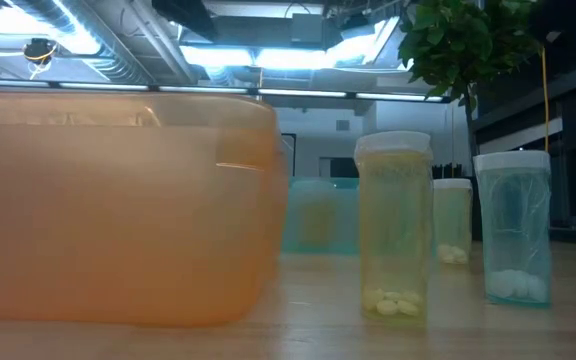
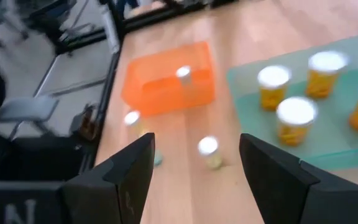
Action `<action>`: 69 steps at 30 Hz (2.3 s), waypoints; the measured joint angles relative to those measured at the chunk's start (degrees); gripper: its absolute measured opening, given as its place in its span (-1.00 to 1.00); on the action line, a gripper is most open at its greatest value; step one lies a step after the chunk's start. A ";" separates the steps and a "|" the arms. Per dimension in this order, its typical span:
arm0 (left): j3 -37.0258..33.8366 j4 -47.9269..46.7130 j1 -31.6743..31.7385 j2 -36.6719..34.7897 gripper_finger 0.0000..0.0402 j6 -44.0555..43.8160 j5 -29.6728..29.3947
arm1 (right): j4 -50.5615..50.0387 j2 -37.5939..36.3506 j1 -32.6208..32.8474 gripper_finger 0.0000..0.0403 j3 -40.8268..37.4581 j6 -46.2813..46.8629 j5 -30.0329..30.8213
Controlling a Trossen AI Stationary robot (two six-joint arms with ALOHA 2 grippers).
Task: Pick and place medicine bottles into bin by pill shape (circle, oval)
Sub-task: Put the top small yellow pill bottle into the orange bin
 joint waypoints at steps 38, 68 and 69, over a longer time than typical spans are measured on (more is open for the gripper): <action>-4.07 1.90 -5.14 0.09 -0.03 -8.49 -11.77 | 18.84 42.73 -6.05 0.17 0.01 1.73 -2.37; -4.07 1.83 -5.14 0.09 -0.03 -8.47 -11.79 | 29.63 47.04 -10.31 -0.25 0.02 -5.15 -3.48; -4.07 1.83 -5.14 0.09 -0.03 -8.47 -11.79 | 29.70 47.04 -10.31 -0.28 0.02 -5.15 -3.48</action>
